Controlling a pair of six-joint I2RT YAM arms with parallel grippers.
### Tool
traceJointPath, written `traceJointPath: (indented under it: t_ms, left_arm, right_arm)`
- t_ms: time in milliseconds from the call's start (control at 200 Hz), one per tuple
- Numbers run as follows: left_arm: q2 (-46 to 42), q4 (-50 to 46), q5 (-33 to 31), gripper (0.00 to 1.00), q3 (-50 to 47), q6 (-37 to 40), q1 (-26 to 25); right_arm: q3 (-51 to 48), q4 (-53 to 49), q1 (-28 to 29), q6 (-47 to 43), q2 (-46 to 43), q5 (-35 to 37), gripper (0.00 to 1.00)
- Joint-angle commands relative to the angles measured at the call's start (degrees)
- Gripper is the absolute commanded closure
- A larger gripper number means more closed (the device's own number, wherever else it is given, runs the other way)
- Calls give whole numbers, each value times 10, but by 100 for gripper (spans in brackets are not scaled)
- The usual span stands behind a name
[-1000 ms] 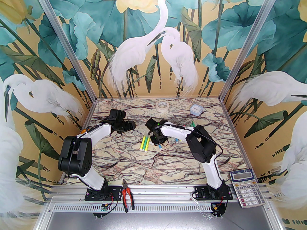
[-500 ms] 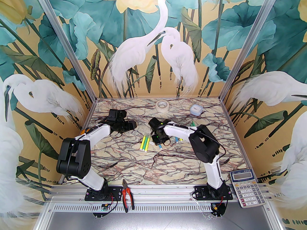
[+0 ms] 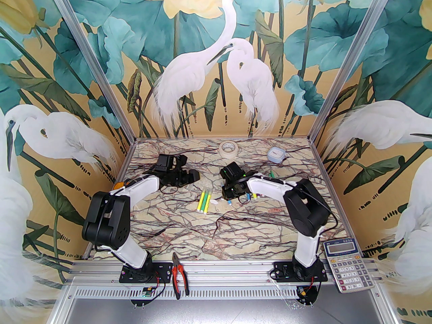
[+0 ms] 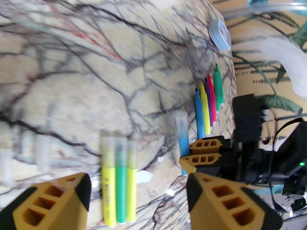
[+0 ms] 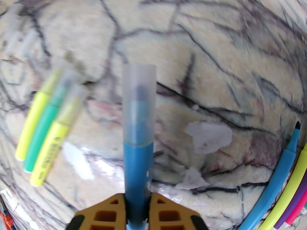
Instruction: Open the pen caps
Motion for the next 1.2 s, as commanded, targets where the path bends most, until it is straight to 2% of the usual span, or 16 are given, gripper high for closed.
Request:
traceJointPath:
  t_ms: [0, 380, 720, 1196]
  left_arm:
    - [20, 20, 44, 32, 25, -11, -16]
    - [53, 46, 103, 34, 59, -26, -50]
    - [75, 70, 113, 36, 72, -44, -66]
    - [95, 80, 130, 53, 88, -58, -74]
  right_arm:
    - [-16, 52, 2, -16, -31, -22, 90]
    - [-34, 84, 2, -32, -63, -48, 91]
    - [-31, 86, 7, -46, -68, -67, 91]
    - [-39, 91, 12, -53, -81, -63, 91]
